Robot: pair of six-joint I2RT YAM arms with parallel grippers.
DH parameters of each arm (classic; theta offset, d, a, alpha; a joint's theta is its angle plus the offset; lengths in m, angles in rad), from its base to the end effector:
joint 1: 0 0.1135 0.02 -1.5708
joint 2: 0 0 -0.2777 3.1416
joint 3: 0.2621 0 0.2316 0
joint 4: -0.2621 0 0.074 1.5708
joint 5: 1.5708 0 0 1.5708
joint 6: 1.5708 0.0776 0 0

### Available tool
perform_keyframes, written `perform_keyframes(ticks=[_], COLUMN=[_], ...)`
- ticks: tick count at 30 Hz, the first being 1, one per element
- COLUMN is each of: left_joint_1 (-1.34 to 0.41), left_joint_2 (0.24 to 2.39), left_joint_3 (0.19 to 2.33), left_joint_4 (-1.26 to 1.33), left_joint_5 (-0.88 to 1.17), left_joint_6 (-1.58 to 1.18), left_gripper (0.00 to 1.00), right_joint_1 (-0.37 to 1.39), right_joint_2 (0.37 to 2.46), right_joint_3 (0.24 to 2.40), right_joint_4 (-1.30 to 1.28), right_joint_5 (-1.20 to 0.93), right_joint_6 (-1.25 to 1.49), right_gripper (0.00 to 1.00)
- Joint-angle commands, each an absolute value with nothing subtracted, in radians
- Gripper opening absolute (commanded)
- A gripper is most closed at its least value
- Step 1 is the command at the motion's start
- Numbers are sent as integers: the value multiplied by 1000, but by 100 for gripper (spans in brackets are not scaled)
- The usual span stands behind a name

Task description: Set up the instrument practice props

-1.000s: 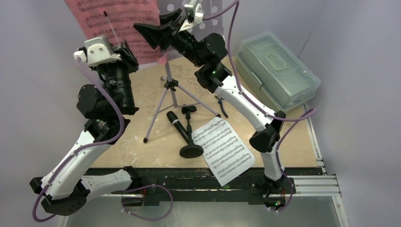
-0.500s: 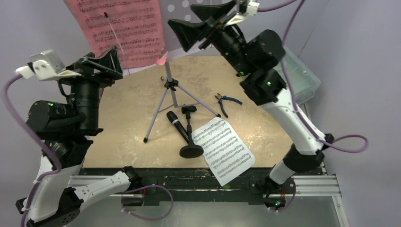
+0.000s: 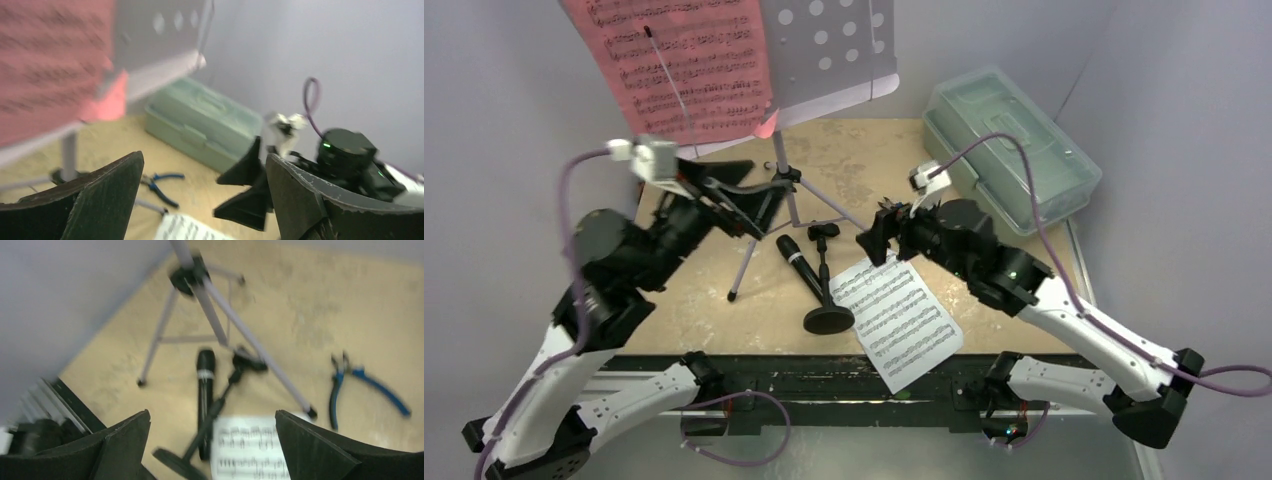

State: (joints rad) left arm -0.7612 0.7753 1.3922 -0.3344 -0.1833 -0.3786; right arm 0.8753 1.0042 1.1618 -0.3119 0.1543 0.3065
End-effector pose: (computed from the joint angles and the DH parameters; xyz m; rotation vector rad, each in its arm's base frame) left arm 0.0921 -0.0682 0.5281 0.0932 1.3387 -0.8539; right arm 0.1574 0.1700 0.4190 -0.3855 1.7382 0.7336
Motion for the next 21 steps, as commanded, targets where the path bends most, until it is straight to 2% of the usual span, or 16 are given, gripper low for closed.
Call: perform_keyframes(ticks=[1, 7, 10, 14, 18, 21], left_joint_1=[-761, -778, -860, -978, -988, -988], left_joint_2=[845, 922, 1009, 1108, 1118, 1112], left_joint_3=[1197, 864, 800, 817, 810, 827], left_joint_4=[-266, 13, 34, 2, 39, 18], left_joint_5=[177, 383, 351, 251, 235, 225], left_joint_6=[-548, -768, -765, -714, -720, -701], left_gripper=[93, 93, 91, 87, 87, 87], right_joint_1=[841, 555, 402, 273, 258, 233], right_joint_2=[1019, 996, 1059, 1250, 1387, 1471], right_joint_3=[936, 669, 614, 626, 649, 661], right_joint_4=[-459, -266, -168, -55, 91, 151], right_joint_5=[171, -158, -284, -421, -522, -535], right_joint_6=[540, 641, 602, 526, 496, 477], right_gripper=[99, 99, 98, 79, 69, 68])
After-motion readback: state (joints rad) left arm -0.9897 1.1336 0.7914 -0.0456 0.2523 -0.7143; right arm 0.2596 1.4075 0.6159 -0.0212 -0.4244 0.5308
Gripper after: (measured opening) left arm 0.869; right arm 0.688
